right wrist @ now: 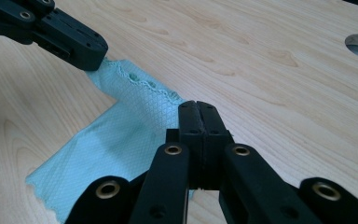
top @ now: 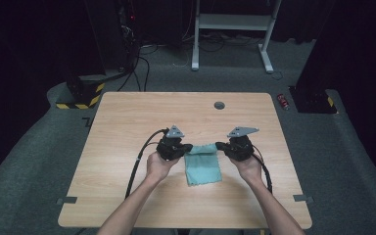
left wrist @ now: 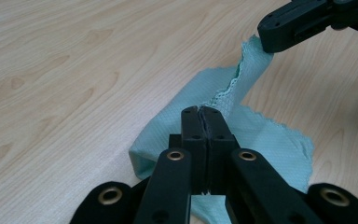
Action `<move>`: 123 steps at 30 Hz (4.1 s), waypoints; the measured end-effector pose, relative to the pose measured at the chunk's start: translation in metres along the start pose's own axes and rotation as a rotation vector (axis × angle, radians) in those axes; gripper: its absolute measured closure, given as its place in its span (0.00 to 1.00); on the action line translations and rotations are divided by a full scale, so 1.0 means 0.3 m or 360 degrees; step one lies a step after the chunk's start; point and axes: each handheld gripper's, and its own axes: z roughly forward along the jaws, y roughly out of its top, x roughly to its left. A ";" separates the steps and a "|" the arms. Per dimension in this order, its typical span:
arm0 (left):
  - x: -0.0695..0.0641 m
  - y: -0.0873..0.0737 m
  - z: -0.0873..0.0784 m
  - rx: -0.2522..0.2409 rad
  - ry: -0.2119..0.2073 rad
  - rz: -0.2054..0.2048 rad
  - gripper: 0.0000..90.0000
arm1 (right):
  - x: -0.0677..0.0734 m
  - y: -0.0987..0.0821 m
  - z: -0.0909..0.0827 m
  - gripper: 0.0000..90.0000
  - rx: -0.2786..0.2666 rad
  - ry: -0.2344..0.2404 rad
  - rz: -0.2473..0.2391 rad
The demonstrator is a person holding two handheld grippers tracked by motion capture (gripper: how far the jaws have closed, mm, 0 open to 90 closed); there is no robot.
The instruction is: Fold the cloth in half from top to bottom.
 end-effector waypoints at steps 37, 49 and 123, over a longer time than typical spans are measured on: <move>-0.135 -0.158 0.022 0.0092 -0.0033 0.0123 0.99 | 0.093 -0.193 -0.008 1.00 0.0126 0.0075 -0.0080; -0.157 -0.188 0.036 0.0124 -0.0015 0.0161 0.98 | 0.106 -0.219 0.005 1.00 0.0168 0.0083 -0.0119; -0.176 -0.259 0.015 0.0200 0.0059 0.0095 0.53 | 0.125 -0.286 0.007 0.72 0.0156 0.0010 -0.0057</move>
